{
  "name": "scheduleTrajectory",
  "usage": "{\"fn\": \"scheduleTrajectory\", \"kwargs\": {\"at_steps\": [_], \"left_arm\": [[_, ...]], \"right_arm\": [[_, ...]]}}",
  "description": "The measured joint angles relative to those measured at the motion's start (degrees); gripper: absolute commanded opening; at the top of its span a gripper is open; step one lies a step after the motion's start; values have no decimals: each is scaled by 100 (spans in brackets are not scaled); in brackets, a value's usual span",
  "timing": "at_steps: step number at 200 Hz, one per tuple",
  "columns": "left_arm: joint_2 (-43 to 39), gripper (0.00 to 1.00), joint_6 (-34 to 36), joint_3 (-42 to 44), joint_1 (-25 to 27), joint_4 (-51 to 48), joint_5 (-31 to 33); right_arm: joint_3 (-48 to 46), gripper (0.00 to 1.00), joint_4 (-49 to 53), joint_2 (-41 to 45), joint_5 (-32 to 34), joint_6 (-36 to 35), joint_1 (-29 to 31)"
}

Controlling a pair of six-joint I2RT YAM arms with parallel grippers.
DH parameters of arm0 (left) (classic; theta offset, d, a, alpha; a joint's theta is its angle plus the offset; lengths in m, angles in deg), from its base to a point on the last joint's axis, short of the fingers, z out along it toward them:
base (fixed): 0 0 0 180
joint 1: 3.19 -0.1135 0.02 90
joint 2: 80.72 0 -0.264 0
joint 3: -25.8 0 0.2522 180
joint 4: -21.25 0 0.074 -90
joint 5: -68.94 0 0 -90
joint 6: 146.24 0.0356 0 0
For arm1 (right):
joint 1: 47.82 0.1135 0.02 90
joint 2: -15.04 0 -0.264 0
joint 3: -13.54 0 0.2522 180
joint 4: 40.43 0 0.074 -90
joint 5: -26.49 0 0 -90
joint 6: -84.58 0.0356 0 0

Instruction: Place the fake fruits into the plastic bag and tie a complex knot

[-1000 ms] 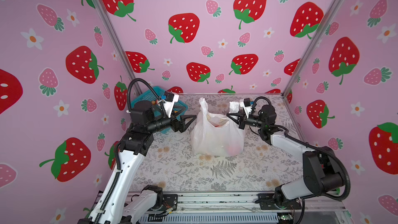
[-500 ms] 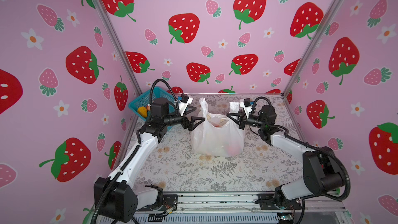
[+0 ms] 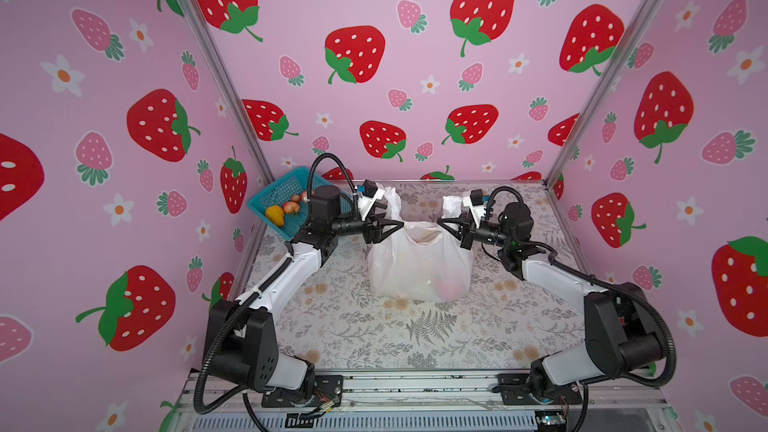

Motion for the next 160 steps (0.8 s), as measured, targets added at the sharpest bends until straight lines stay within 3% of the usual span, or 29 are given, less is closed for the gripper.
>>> {"fn": "scheduleTrajectory", "kwargs": {"at_steps": [46, 64, 119, 160], "left_arm": [[-4, 11, -284, 136, 20, 452, -199], [17, 1, -9, -55, 105, -98, -208], [393, 0, 1480, -1381, 568, -2680, 2], [780, 0, 2205, -1934, 804, -3836, 232]], "right_arm": [[13, 0, 243, 13, 103, -186, -2], [94, 0, 772, 96, 269, -588, 0], [369, 0, 2586, 811, 1108, -2223, 188], [369, 0, 2850, 1003, 1362, -2483, 306]]}}
